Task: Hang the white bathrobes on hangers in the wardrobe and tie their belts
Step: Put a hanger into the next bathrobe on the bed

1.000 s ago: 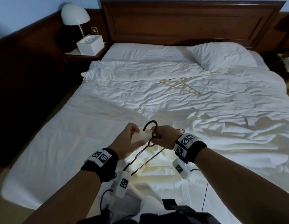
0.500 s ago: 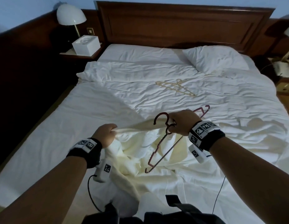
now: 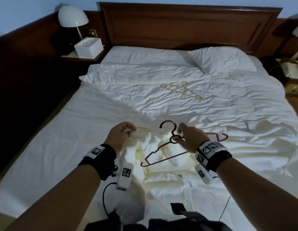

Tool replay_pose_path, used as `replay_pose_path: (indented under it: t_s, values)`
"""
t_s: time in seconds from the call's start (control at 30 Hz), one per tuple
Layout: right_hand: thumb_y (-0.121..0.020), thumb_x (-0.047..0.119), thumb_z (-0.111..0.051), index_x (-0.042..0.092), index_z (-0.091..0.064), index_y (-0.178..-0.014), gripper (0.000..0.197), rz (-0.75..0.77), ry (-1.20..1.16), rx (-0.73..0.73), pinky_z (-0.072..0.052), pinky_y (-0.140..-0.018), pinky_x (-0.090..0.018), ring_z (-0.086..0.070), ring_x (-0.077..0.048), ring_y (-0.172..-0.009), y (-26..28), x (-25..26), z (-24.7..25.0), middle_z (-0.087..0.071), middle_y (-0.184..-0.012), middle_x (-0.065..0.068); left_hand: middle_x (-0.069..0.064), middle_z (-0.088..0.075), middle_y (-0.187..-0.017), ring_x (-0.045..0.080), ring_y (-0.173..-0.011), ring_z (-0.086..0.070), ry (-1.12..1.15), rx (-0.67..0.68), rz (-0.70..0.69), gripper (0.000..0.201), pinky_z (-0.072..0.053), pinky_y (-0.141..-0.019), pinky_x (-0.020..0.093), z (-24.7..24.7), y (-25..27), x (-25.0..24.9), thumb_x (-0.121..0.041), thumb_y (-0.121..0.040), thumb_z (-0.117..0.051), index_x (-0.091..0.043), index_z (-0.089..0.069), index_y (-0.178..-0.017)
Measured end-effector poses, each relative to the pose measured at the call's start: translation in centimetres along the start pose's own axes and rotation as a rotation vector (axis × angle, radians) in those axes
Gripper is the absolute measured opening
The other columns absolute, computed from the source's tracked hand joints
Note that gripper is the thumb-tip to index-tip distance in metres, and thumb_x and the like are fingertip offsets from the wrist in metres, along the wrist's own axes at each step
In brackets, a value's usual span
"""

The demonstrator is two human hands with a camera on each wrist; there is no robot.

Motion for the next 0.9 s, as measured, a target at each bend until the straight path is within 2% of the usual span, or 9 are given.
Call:
replay_pose_path:
  t_s: [0.1,0.17,0.27,0.33,0.43,0.53,0.63,0.77,0.9]
  values:
    - [-0.096,0.053,-0.045,0.022,-0.045,-0.083,0.033,0.057,0.081,0.174,-0.042,-0.066,-0.032,-0.053,-0.019,-0.074,0.9,1.0,-3.4,-0.053,-0.077,0.004,0.008,-0.069,-0.084,0.026,-0.07,-0.057,0.077,-0.044,0.088,0.047,-0.044,-0.061,0.033,-0.8,0.6,1.1,0.015,-0.086,-0.041,-0.02,-0.07,-0.074]
    - [-0.098,0.053,-0.04,0.022,-0.048,-0.083,0.035,0.076,0.082,0.245,-0.04,-0.067,-0.031,-0.051,-0.018,-0.074,1.3,1.4,-5.4,-0.056,-0.081,0.003,0.009,-0.07,-0.085,0.023,-0.069,-0.06,0.16,-0.047,0.135,0.046,-0.044,-0.059,0.031,-1.9,1.2,1.6,0.017,-0.087,-0.037,-0.016,-0.068,-0.081]
    - [-0.099,0.053,-0.034,0.021,-0.053,-0.084,0.04,0.078,0.057,0.299,-0.04,-0.068,-0.032,-0.054,-0.019,-0.077,1.4,1.7,-7.3,-0.059,-0.085,0.003,0.014,-0.066,-0.089,0.024,-0.076,-0.061,0.277,-0.05,0.186,0.038,-0.049,-0.07,0.034,-3.3,1.8,2.6,0.019,-0.088,-0.038,-0.01,-0.063,-0.09]
    - [-0.1,0.052,-0.032,0.02,-0.058,-0.088,0.043,0.062,0.027,0.307,-0.043,-0.07,-0.033,-0.055,-0.019,-0.079,1.4,1.8,-8.0,-0.061,-0.086,0.003,0.014,-0.066,-0.089,0.023,-0.078,-0.063,0.326,-0.049,0.208,0.035,-0.053,-0.071,0.031,-4.1,2.1,3.0,0.02,-0.089,-0.039,-0.008,-0.06,-0.091]
    - [-0.1,0.05,-0.031,0.018,-0.062,-0.091,0.045,0.061,-0.027,0.304,-0.044,-0.071,-0.033,-0.057,-0.019,-0.08,1.6,2.4,-8.7,-0.064,-0.089,0.001,0.011,-0.068,-0.084,0.018,-0.071,-0.067,0.362,-0.042,0.228,0.035,-0.056,-0.062,0.026,-4.9,2.5,3.5,0.02,-0.089,-0.037,-0.008,-0.058,-0.091]
    - [-0.101,0.05,-0.031,0.016,-0.061,-0.09,0.047,0.071,-0.096,0.292,-0.045,-0.072,-0.034,-0.056,-0.019,-0.079,1.8,3.1,-9.3,-0.061,-0.085,0.001,0.011,-0.066,-0.086,0.02,-0.073,-0.065,0.33,-0.074,0.25,0.036,-0.055,-0.061,0.026,-4.7,2.6,4.5,0.02,-0.089,-0.037,-0.01,-0.057,-0.09]
    - [-0.101,0.05,-0.03,0.017,-0.059,-0.09,0.046,0.107,-0.125,0.255,-0.047,-0.075,-0.036,-0.058,-0.022,-0.081,2.2,4.0,-9.4,-0.065,-0.088,-0.001,0.013,-0.063,-0.091,0.021,-0.076,-0.061,0.286,-0.082,0.25,0.035,-0.052,-0.065,0.028,-4.3,2.7,5.1,0.019,-0.089,-0.04,-0.012,-0.057,-0.09]
    - [-0.101,0.051,-0.028,0.021,-0.054,-0.087,0.042,0.138,-0.074,0.227,-0.046,-0.071,-0.035,-0.059,-0.024,-0.081,2.5,5.5,-9.6,-0.064,-0.087,-0.001,0.012,-0.059,-0.09,0.019,-0.073,-0.055,0.3,-0.014,0.265,0.022,-0.045,-0.067,0.03,-5.0,3.5,5.5,0.009,-0.092,-0.05,-0.011,-0.058,-0.091]
    - [-0.101,0.051,-0.026,0.023,-0.049,-0.084,0.04,0.15,-0.048,0.238,-0.045,-0.068,-0.034,-0.057,-0.023,-0.077,2.3,6.6,-9.9,-0.06,-0.082,0.001,0.015,-0.053,-0.09,0.019,-0.069,-0.047,0.319,0.009,0.274,0.014,-0.039,-0.062,0.03,-4.9,3.9,5.5,0.003,-0.093,-0.055,-0.011,-0.057,-0.09]
Point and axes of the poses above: each hand's wrist, its own y-axis away from the middle knuckle, its own z-axis out of the back of the hand, x = y × z, the point moved 9 cm from there along -y, towards the middle knuckle
